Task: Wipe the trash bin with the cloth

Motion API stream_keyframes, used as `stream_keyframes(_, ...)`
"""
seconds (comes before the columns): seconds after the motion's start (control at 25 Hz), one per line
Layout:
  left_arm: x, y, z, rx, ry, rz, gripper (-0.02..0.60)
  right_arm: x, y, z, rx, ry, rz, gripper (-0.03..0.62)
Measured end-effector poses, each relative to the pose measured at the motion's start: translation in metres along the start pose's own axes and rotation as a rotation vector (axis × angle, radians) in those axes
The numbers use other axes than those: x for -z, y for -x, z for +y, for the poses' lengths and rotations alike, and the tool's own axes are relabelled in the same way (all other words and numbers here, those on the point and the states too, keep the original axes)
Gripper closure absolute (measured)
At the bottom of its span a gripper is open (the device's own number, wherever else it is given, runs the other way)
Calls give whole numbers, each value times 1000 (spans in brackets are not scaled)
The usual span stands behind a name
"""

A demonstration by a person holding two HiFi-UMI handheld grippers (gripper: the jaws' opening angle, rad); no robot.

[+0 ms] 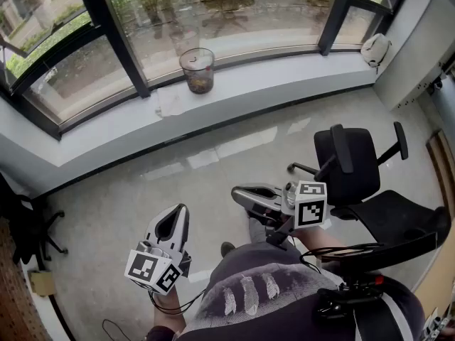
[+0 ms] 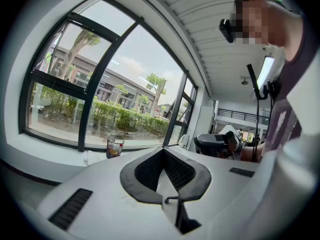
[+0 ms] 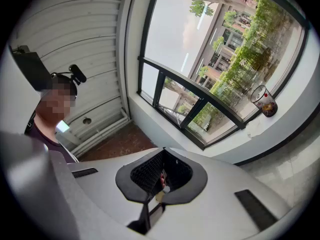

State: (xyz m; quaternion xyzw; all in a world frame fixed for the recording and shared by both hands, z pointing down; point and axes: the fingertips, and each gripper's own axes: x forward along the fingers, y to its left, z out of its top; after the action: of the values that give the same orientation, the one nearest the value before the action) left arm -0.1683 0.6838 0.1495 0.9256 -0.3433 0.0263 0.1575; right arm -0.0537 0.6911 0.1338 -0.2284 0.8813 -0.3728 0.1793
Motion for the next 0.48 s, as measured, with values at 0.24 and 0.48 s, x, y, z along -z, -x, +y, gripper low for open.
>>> stream_keyframes(0.24, -6, -65, 30, -10, -31, 73, 584, -36, -6, -64, 7, -25, -16, 594)
stream_keyframes(0.48, -38, -158, 48, -65, -61, 114, 584, -101, -3, -121, -69, 17, 43, 594)
